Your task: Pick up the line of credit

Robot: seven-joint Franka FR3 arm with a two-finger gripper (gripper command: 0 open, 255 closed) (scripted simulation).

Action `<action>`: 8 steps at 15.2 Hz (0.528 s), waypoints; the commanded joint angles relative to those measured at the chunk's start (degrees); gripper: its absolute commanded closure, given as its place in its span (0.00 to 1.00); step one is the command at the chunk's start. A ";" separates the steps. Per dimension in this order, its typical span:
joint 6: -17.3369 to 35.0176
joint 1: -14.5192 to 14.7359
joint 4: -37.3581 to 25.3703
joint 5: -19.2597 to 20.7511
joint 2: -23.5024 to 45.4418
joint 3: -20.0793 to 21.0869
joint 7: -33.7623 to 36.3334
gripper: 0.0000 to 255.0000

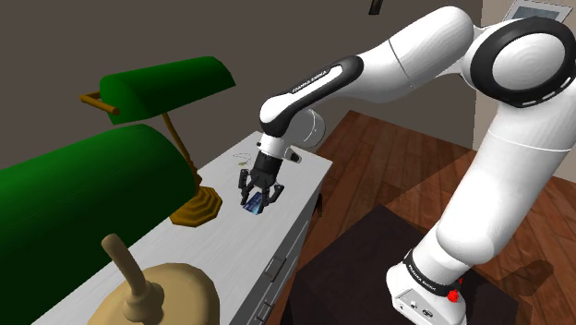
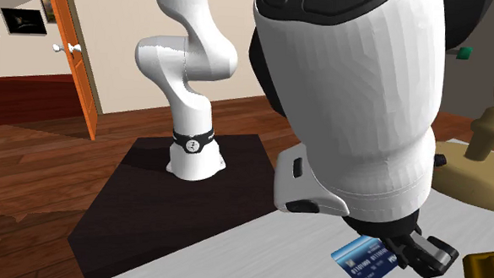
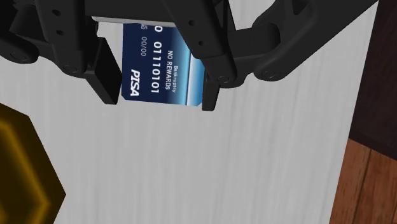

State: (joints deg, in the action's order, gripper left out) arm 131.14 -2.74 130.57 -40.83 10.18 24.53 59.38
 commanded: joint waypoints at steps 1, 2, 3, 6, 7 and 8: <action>0.02 -0.01 0.02 0.01 0.02 -0.01 -0.02 1.00; 0.01 -0.01 0.02 0.01 0.02 -0.01 -0.02 1.00; 0.02 -0.01 0.02 0.01 0.02 -0.01 -0.02 1.00; 0.00 0.02 0.10 -0.06 -0.10 0.03 0.02 1.00; -0.66 -0.05 0.02 0.03 -0.75 0.02 0.38 1.00; -1.33 -0.12 -0.09 0.12 -1.38 0.00 0.73 1.00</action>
State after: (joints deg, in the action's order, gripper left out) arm 130.38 -2.77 130.40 -40.72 9.45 24.54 59.91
